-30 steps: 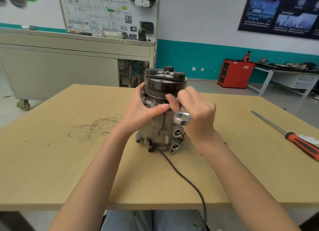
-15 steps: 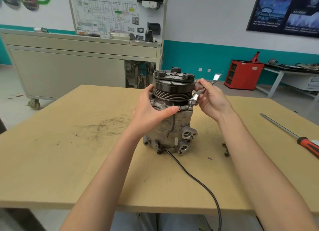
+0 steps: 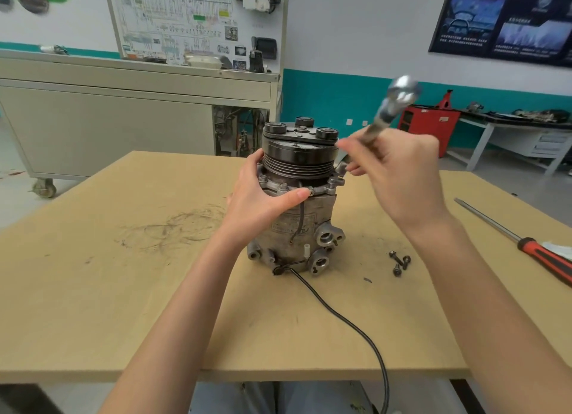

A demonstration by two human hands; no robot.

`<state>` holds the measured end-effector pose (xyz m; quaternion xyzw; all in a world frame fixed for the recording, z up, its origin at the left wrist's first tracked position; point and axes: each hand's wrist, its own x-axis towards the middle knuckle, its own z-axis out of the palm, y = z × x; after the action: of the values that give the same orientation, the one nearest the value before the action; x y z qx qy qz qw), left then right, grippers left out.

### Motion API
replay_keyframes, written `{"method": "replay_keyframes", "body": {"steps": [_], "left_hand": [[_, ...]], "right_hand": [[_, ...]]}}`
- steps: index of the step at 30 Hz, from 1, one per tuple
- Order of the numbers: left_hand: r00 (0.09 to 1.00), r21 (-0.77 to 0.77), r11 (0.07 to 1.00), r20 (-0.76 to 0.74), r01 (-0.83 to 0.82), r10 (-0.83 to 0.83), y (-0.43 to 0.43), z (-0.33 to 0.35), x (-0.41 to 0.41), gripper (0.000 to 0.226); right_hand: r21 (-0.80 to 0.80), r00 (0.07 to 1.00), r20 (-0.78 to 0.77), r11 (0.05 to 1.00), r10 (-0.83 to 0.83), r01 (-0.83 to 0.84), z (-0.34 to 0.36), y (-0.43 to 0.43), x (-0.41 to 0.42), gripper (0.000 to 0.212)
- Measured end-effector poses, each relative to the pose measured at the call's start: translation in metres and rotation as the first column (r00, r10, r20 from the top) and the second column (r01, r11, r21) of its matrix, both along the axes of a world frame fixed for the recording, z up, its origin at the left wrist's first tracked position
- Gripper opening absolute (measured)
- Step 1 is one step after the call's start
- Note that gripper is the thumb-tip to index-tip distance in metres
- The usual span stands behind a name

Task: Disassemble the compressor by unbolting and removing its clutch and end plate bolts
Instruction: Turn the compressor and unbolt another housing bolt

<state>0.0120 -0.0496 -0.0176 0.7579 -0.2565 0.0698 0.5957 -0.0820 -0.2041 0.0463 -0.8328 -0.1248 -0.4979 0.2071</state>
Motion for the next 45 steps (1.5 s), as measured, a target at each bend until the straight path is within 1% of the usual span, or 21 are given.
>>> {"method": "replay_keyframes", "body": {"steps": [3, 5, 9, 14, 16, 17, 19, 21, 22, 23, 24, 29, 32, 34, 38, 40, 41, 42, 43, 44, 45], "left_hand": [[1.000, -0.003, 1.000, 0.008, -0.006, 0.006, -0.001, 0.000, -0.001, 0.112], [1.000, -0.007, 1.000, 0.012, -0.013, 0.013, -0.001, 0.000, -0.001, 0.109], [1.000, -0.006, 1.000, 0.019, -0.008, 0.008, -0.001, 0.000, 0.000, 0.108], [1.000, -0.010, 1.000, 0.019, -0.003, 0.003, -0.001, 0.001, 0.000, 0.109], [1.000, -0.015, 1.000, 0.016, 0.002, -0.001, -0.001, 0.001, 0.000, 0.112], [1.000, -0.014, 1.000, 0.016, 0.003, -0.003, -0.001, 0.001, 0.000, 0.114], [1.000, -0.007, 1.000, 0.017, 0.002, -0.001, -0.001, 0.001, 0.000, 0.115], [1.000, 0.001, 1.000, 0.020, -0.001, 0.001, 0.000, 0.001, 0.000, 0.116], [1.000, 0.004, 1.000, 0.020, -0.002, 0.002, 0.000, 0.001, 0.000, 0.116], [1.000, 0.004, 1.000, 0.020, -0.004, 0.004, 0.000, 0.000, 0.000, 0.116], [1.000, 0.005, 1.000, 0.020, -0.007, 0.007, 0.000, 0.000, 0.000, 0.116], [1.000, 0.006, 1.000, 0.017, -0.002, 0.002, 0.000, 0.001, -0.001, 0.115], [1.000, 0.011, 1.000, 0.017, 0.002, -0.002, 0.000, 0.001, -0.001, 0.114], [1.000, 0.009, 1.000, 0.017, 0.005, -0.005, 0.000, 0.001, -0.001, 0.113], [1.000, 0.003, 1.000, 0.023, 0.009, -0.009, 0.000, 0.002, -0.002, 0.116], [0.999, 0.008, 1.000, 0.028, 0.030, -0.030, 0.001, 0.003, -0.002, 0.119], [0.999, 0.010, 0.999, 0.024, 0.034, -0.034, 0.001, 0.003, -0.002, 0.119], [0.999, 0.009, 0.999, 0.017, 0.032, -0.032, 0.001, 0.003, -0.002, 0.119], [1.000, 0.004, 1.000, 0.010, 0.023, -0.023, 0.000, 0.003, -0.001, 0.119], [1.000, 0.000, 1.000, 0.009, 0.010, -0.010, 0.000, 0.002, -0.001, 0.117], [1.000, 0.001, 1.000, 0.010, -0.003, 0.003, 0.000, 0.001, -0.001, 0.116]], "right_hand": [[-0.169, 0.997, 0.071, 0.985, -0.030, 0.042, -0.008, 0.010, 0.003, 0.018], [-0.240, 0.992, 0.106, 0.966, -0.073, 0.096, -0.014, 0.014, 0.007, 0.019], [-0.342, 0.990, 0.107, 0.932, -0.087, 0.119, -0.024, 0.019, 0.011, 0.020], [-0.394, 0.962, 0.248, 0.895, -0.112, 0.206, -0.028, 0.016, 0.012, 0.019], [-0.368, 0.952, 0.276, 0.901, -0.132, 0.231, -0.029, 0.013, 0.012, 0.023], [-0.324, 0.954, 0.272, 0.921, -0.128, 0.216, -0.028, 0.012, 0.011, 0.027], [-0.163, 0.964, 0.248, 0.977, -0.095, 0.138, -0.021, 0.007, 0.009, 0.032], [0.025, 0.972, 0.233, 0.999, -0.036, 0.031, -0.011, 0.000, 0.007, 0.030], [0.083, 0.974, 0.227, 0.996, -0.004, -0.015, -0.006, -0.003, 0.006, 0.029], [0.097, 0.976, 0.218, 0.994, 0.017, -0.039, -0.003, -0.005, 0.005, 0.029], [0.071, 0.978, 0.209, 0.997, 0.025, -0.041, -0.002, -0.005, 0.004, 0.028], [-0.175, 0.979, 0.192, 0.984, 0.062, -0.028, -0.007, 0.002, -0.002, 0.022], [-0.252, 0.985, 0.169, 0.967, 0.022, 0.022, -0.012, 0.005, -0.002, 0.028], [-0.287, 0.986, 0.168, 0.957, -0.004, 0.052, -0.014, 0.006, -0.004, 0.029], [-0.387, 0.972, 0.233, 0.914, -0.033, 0.124, -0.028, 0.014, -0.004, 0.017], [-0.436, 0.950, 0.305, 0.878, -0.063, 0.198, -0.036, 0.018, 0.000, 0.023], [-0.437, 0.941, 0.334, 0.875, -0.058, 0.209, -0.039, 0.017, 0.003, 0.027], [-0.405, 0.936, 0.351, 0.896, -0.032, 0.182, -0.042, 0.015, 0.005, 0.029], [-0.305, 0.939, 0.342, 0.948, 0.024, 0.087, -0.045, 0.011, 0.007, 0.030], [-0.105, 0.945, 0.307, 0.991, 0.112, -0.083, -0.048, 0.008, 0.009, 0.030], [0.205, 0.938, 0.267, 0.938, 0.222, -0.281, -0.049, 0.005, 0.010, 0.029]]}}
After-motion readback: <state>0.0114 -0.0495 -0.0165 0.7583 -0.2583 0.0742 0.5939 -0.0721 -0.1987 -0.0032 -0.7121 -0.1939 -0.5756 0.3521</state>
